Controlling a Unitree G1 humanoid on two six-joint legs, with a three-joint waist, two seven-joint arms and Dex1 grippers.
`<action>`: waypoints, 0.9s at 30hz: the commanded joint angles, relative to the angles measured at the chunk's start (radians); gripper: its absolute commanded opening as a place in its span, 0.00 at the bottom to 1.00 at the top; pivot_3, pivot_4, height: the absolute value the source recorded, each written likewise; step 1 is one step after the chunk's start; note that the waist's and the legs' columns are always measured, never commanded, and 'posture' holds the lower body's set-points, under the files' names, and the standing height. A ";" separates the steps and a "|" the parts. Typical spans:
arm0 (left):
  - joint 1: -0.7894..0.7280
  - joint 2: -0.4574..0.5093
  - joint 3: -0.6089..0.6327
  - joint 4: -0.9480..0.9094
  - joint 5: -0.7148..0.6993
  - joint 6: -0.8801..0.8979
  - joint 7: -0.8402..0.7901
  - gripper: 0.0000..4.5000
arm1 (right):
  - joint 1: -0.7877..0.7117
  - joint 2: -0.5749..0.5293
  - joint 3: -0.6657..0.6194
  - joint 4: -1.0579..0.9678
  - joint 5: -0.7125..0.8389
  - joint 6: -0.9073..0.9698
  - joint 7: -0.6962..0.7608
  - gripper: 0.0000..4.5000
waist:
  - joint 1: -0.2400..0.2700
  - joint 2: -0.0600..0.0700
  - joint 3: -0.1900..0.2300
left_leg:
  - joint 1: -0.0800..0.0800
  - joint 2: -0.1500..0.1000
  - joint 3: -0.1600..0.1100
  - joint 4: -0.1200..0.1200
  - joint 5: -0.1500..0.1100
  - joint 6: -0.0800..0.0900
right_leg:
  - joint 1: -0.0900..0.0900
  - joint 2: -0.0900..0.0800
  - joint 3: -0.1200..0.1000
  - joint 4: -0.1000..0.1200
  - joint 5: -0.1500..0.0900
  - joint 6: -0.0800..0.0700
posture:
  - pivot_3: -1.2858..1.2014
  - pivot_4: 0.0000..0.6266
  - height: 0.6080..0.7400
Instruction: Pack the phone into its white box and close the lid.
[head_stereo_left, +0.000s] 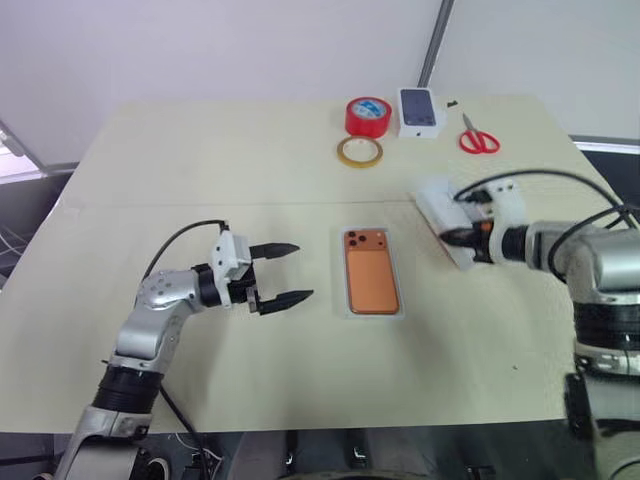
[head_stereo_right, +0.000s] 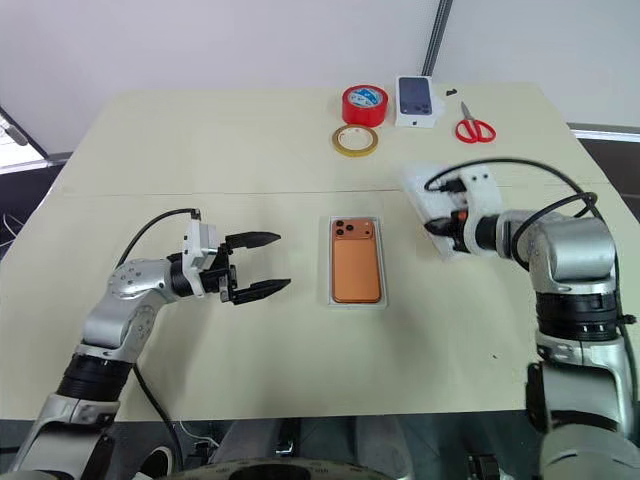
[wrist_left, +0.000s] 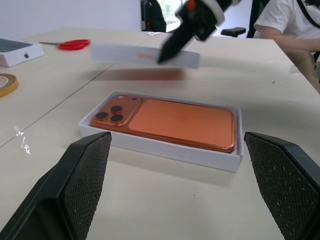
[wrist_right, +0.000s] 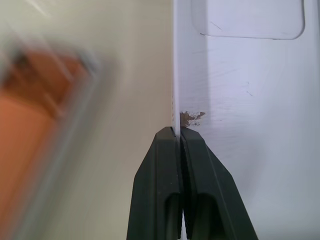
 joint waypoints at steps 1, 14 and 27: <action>-0.030 -0.001 0.026 -0.006 -0.015 0.012 0.017 1.00 | -0.087 0.159 -0.240 -0.081 0.153 0.095 -0.056 0.01 | 0.002 0.000 0.000 | 0.000 0.000 0.000 0.000 0.000 0.000 | 0.000 0.000 0.000 0.001 0.000 0.000 | 0.52 0.24 1.00; -0.111 -0.024 0.105 -0.018 -0.110 0.135 0.093 1.00 | 0.199 0.607 -0.337 -0.463 0.915 0.231 -0.442 0.01 | -0.002 0.002 0.001 | -0.002 -0.001 0.000 0.000 0.000 0.000 | -0.002 -0.001 0.000 0.002 0.000 0.000 | 0.52 0.24 1.00; -0.012 -0.001 0.075 -0.133 -0.114 0.110 0.045 1.00 | 0.482 0.209 0.205 -0.392 1.515 -0.298 -0.868 0.01 | -0.009 0.002 0.001 | -0.001 0.000 0.000 0.001 0.000 0.000 | 0.000 0.001 0.000 0.001 0.000 0.000 | 0.52 0.24 1.00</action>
